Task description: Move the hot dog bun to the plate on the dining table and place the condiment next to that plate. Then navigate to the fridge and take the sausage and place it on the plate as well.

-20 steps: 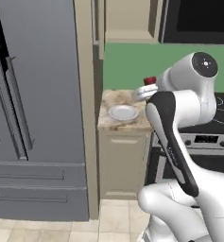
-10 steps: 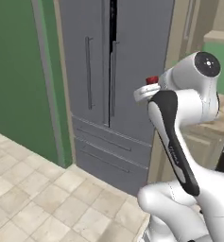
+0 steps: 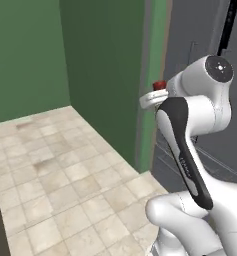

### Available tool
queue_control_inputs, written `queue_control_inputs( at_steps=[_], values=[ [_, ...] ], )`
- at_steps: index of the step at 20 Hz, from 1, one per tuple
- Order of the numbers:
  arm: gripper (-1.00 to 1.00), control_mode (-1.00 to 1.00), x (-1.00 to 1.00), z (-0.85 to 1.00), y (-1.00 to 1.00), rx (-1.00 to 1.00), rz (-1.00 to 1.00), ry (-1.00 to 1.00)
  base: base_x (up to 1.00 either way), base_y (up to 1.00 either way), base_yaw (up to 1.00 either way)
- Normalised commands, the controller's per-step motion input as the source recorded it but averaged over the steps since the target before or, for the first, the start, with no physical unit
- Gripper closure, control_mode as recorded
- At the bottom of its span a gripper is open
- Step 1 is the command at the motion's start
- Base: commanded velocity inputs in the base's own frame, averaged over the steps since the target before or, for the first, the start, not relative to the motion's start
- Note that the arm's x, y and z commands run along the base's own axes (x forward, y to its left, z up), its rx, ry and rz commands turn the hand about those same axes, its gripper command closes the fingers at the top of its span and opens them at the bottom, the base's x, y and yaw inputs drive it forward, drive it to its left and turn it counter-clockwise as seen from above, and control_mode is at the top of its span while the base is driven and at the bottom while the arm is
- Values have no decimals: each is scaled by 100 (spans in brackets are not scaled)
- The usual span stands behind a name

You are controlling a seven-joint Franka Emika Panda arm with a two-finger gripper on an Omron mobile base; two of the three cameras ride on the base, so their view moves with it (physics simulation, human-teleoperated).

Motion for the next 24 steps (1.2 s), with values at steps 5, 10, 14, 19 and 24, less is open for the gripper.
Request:
queue_control_inputs(
  at_steps=[5,10,14,19,24],
  values=[
    [100,100,0,0,0,0,0,0,100,32,20],
    [100,100,0,0,0,0,0,0,100,24,5],
    [100,100,0,0,0,0,0,0,100,26,6],
    [100,100,0,0,0,0,0,0,100,25,7],
    [100,100,0,0,0,0,0,0,100,13,11]
  ],
)
